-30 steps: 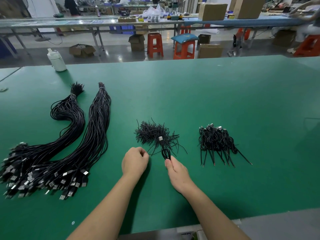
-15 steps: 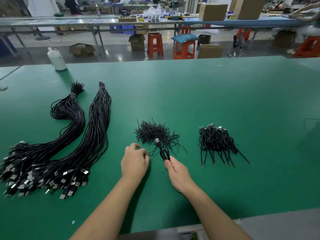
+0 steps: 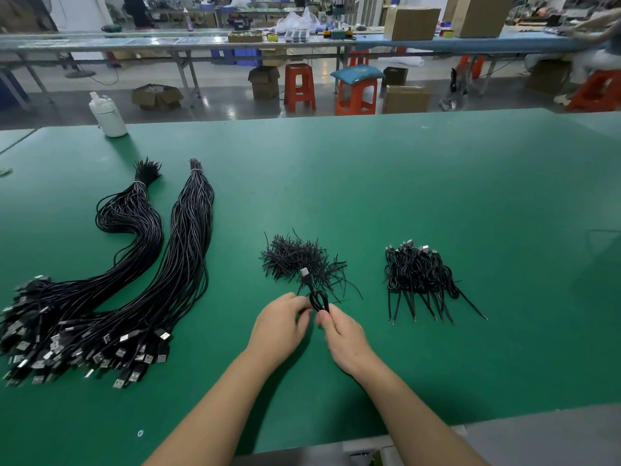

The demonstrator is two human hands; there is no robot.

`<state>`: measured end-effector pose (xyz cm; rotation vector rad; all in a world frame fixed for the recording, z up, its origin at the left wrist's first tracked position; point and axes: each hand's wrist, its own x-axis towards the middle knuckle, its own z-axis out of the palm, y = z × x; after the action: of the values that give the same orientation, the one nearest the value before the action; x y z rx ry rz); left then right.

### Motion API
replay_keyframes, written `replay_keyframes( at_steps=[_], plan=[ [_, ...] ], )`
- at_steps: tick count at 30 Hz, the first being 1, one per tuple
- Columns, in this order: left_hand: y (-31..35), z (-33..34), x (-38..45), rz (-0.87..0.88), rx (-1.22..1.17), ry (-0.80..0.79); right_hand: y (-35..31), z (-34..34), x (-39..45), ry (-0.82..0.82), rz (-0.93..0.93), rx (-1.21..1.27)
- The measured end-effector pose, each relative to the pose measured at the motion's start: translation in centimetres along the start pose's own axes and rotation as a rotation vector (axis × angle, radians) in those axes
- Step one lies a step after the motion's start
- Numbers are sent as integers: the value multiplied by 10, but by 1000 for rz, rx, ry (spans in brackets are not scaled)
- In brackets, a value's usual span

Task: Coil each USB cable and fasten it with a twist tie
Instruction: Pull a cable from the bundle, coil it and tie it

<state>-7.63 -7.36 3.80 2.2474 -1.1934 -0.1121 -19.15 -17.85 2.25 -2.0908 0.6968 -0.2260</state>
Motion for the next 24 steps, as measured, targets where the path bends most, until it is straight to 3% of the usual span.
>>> replay_keyframes(
  at_steps=[4,9,15,19,24],
  plan=[
    [-2,1,-6,21,-70,19,-2,-1,2,8,27,51],
    [-1,-5,-10,136,57,34,-2,0,2,9,42,84],
    [1,-5,-11,519,348,163,-2,0,3,6,63,144],
    [-2,-4,-12,624,473,220,-3,-5,3,-43,68,187],
    [4,-13,-7,782,489,140,-3,-8,5,-132,120,282]
  ],
)
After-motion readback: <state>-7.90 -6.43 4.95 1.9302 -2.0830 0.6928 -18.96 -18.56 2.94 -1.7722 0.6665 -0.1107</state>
